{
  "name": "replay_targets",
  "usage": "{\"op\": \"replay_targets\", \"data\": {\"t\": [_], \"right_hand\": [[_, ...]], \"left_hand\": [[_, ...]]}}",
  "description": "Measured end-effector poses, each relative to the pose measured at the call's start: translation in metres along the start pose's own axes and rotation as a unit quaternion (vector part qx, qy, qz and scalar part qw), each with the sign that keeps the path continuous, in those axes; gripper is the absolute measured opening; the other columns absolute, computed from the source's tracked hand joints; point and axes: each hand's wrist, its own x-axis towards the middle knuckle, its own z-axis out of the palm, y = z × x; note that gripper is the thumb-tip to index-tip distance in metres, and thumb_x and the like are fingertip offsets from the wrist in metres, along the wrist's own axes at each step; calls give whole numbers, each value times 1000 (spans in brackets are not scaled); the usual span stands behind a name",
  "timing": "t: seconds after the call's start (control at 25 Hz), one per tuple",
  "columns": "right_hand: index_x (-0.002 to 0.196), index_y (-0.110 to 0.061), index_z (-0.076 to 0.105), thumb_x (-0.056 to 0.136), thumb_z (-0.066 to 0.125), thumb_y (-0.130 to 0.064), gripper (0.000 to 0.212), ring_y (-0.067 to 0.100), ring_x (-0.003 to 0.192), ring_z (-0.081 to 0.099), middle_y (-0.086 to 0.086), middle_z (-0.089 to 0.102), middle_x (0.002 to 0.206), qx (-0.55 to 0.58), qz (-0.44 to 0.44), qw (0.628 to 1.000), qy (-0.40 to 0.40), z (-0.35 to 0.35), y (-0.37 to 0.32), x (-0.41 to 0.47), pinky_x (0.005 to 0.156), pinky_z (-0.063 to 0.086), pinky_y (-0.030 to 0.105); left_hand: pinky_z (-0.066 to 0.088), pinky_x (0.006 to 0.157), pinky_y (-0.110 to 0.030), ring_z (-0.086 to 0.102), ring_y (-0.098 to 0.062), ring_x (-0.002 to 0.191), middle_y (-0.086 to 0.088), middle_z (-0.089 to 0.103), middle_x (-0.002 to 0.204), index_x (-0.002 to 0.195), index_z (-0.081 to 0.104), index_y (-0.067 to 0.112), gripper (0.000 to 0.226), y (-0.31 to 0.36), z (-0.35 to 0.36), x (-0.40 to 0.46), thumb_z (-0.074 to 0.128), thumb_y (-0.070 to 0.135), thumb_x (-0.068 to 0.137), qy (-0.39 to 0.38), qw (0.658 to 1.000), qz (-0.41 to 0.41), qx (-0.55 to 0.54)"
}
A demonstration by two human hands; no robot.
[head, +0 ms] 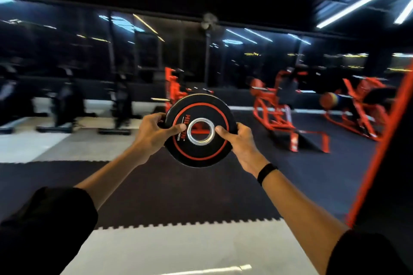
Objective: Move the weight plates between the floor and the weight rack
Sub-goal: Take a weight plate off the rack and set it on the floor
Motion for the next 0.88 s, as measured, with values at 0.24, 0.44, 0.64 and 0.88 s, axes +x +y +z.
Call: {"op": "replay_targets", "data": {"t": [0.24,0.44,0.64,0.88], "right_hand": [[121,-5,63,75,84,-29,56,24,110,69,10,73,116,78,-28,983,-165,236,2,91,99,53,47],[122,-5,62,83,77,-18,44,25,110,69,10,72,117,108,-46,954,-275,414,11,137,97,54,43],[123,-5,60,82,79,-19,47,24,109,69,10,72,117,139,-38,919,-367,564,34,170,99,53,47],[122,-14,60,75,83,-39,58,22,113,67,4,72,119,149,-71,862,-480,728,96,234,101,52,49]], "left_hand": [[57,66,-37,71,-19,75,-4,74,81,86,70,19,29,-31,-212,34,87,35,70,159,983,24,87],[57,62,-29,72,-16,76,-2,74,81,90,71,13,32,-62,-360,41,86,34,71,244,957,19,157],[56,66,-29,70,-11,74,1,74,80,85,72,17,52,-102,-472,47,81,58,54,325,922,5,212],[59,81,-42,72,-11,80,4,77,83,87,75,21,51,-188,-582,84,82,59,54,410,875,-10,258]]}}
